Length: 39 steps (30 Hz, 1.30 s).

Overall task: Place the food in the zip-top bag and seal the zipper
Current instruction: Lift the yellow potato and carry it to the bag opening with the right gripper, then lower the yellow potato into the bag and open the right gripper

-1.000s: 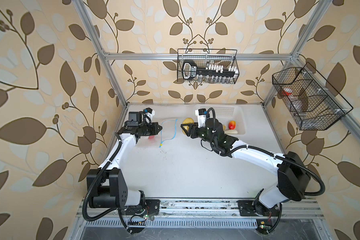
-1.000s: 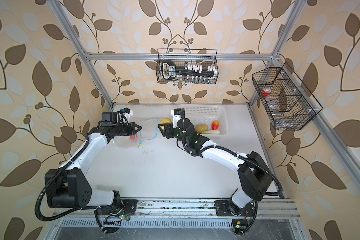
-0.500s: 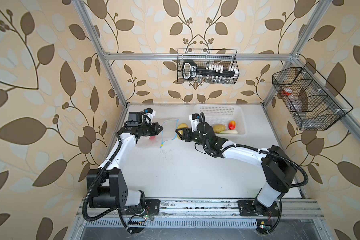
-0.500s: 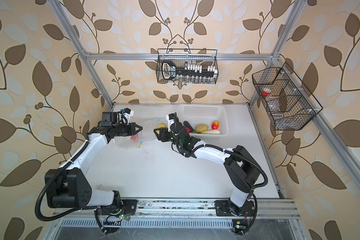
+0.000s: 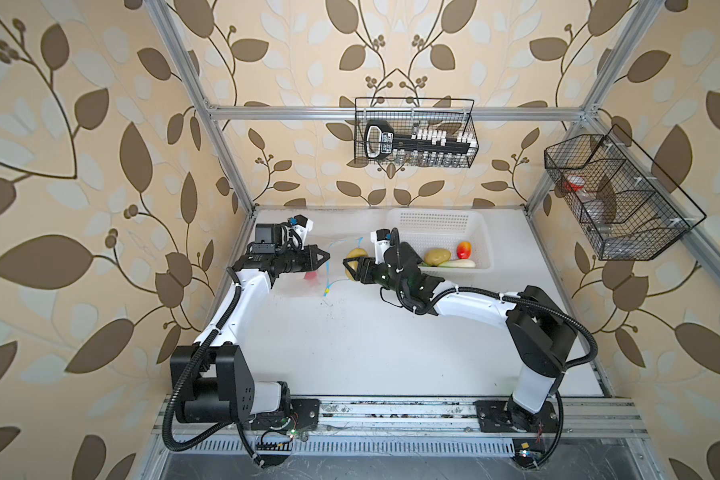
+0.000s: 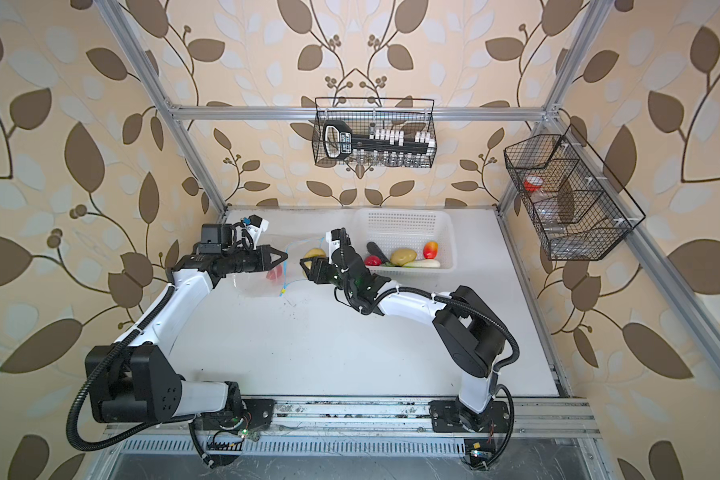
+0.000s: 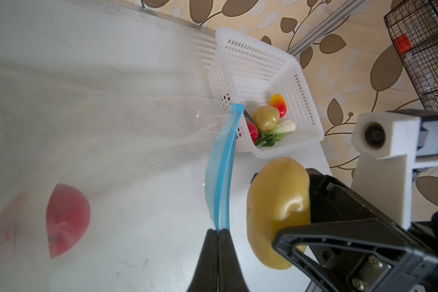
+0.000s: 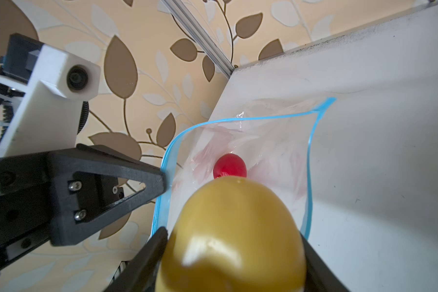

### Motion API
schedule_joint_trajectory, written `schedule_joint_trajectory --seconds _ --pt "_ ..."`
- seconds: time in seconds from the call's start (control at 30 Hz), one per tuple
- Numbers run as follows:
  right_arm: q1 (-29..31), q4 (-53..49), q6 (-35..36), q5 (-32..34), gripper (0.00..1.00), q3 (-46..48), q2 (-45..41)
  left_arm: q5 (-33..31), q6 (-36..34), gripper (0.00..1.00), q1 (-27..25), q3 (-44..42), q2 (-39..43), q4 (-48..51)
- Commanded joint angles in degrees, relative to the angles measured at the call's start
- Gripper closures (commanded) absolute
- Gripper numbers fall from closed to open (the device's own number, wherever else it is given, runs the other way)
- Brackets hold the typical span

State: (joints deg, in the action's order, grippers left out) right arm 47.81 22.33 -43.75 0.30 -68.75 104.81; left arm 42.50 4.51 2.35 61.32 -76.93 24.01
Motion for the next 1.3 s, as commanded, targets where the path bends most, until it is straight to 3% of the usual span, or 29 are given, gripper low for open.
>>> schedule_joint_trajectory --seconds 0.0,0.27,0.7,0.8,0.97,1.07,1.13,1.17,1.2,1.27 --pt "0.8 1.4 -1.2 1.3 0.63 -3.7 1.4 3.2 -0.5 1.00 0.6 2.3 2.4 0.1" --pt "0.9 -2.7 2.1 2.9 0.63 -8.8 3.9 3.0 1.3 1.00 0.6 2.1 2.9 -0.7" --pt "1.0 -6.3 1.7 2.7 0.61 -13.2 9.3 2.5 3.0 1.00 0.6 3.3 3.2 0.0" --pt "0.5 -7.5 0.4 1.7 0.44 -14.8 10.2 2.3 3.0 1.00 0.6 3.1 3.2 0.0" --pt "0.3 -7.4 -0.3 -0.2 0.36 -16.1 10.2 1.9 3.0 1.00 0.6 3.0 2.8 0.0" --pt "0.4 -7.3 0.3 -0.8 0.25 -16.2 9.6 2.0 3.2 1.00 0.6 3.2 2.7 0.0" --pt "0.6 -5.3 2.5 -4.1 0.23 -16.2 9.6 2.0 3.3 1.00 0.6 3.1 2.5 0.0" --pt "0.8 -5.8 3.3 -4.1 0.05 -16.5 9.4 2.0 3.3 1.00 0.6 3.1 2.5 0.0" --pt "1.1 -7.7 3.3 -2.3 0.00 -16.9 9.2 1.9 3.3 1.00 0.6 3.1 2.4 0.0" --pt "1.2 -9.6 3.5 -0.6 0.00 -17.1 9.0 1.8 3.4 1.00 0.6 3.2 2.4 0.0"
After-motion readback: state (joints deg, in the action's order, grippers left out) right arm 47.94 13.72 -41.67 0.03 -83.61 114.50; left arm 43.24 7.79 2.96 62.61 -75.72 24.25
